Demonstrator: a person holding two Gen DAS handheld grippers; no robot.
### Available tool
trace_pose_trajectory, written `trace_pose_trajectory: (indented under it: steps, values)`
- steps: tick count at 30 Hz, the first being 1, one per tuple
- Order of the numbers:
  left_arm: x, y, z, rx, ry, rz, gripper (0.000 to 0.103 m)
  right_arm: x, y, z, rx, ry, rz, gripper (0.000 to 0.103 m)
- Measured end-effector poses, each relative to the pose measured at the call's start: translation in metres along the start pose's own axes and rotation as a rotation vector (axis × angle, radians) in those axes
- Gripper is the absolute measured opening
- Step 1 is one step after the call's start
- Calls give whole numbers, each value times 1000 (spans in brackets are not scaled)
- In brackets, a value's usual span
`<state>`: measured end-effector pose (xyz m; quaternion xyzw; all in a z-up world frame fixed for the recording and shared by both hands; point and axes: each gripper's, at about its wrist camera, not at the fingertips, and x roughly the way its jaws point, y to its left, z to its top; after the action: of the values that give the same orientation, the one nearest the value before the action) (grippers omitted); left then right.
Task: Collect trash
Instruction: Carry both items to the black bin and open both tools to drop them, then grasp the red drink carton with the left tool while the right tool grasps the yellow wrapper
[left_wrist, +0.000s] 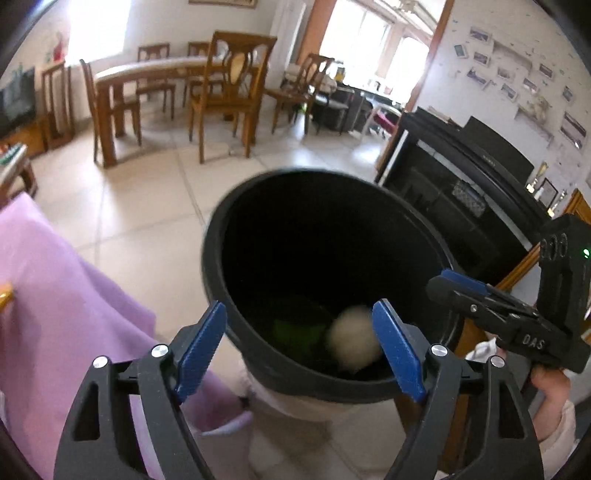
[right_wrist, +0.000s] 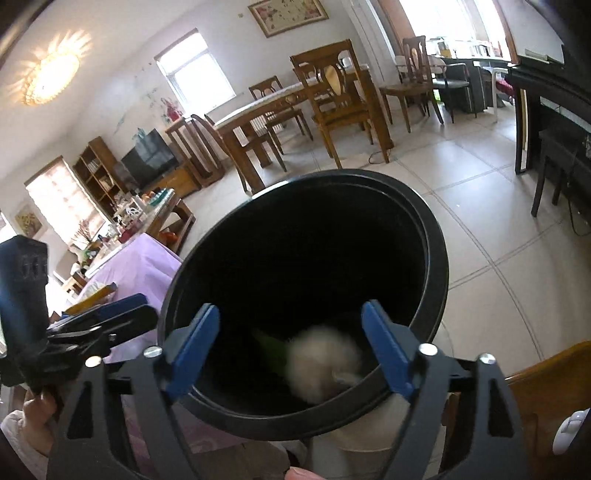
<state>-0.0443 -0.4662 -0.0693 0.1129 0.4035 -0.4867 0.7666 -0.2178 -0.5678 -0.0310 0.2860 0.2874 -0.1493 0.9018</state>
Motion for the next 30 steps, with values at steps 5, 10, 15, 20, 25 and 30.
trace_pose_trajectory:
  steps: [5, 10, 15, 20, 25, 30]
  values:
    - [-54, 16, -9, -47, -79, -14, 85, -3, 16, 2, -30, -17, 18, 82]
    - [-121, 49, -42, -117, -172, -3, 86, 2, 48, 5, -95, -18, 50, 82]
    - [-208, 107, -92, -225, -260, 95, 86, 22, 124, 4, -228, 24, 136, 82]
    - [-294, 183, -148, -362, -335, 287, 86, 50, 206, -9, -362, 99, 258, 82]
    - [-365, 257, -184, -453, -385, 497, 86, 79, 291, -26, -522, 157, 351, 82]
    - [-370, 297, -182, -287, -279, 591, 86, 101, 347, -33, -739, 129, 314, 82]
